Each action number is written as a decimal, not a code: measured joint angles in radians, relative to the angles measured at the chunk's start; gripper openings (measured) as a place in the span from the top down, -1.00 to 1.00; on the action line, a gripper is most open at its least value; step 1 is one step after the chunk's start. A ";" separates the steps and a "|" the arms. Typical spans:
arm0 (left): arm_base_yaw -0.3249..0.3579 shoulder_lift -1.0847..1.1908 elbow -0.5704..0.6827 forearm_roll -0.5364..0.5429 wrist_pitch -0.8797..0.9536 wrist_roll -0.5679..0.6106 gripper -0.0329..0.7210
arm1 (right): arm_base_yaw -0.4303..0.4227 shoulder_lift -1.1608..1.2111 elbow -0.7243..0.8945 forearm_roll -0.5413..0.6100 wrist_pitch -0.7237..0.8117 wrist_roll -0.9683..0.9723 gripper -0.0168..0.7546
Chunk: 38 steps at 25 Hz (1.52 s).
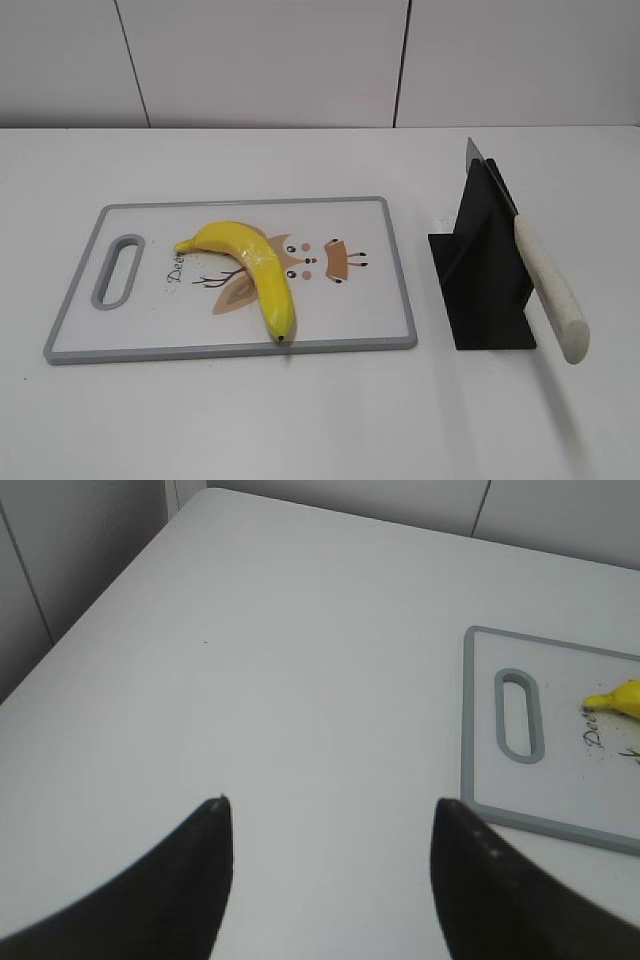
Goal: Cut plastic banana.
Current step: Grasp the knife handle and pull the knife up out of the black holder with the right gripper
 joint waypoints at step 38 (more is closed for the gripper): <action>0.000 0.000 0.000 0.000 0.000 0.000 -0.64 | 0.454 1.406 -0.634 -0.047 0.177 0.324 -0.55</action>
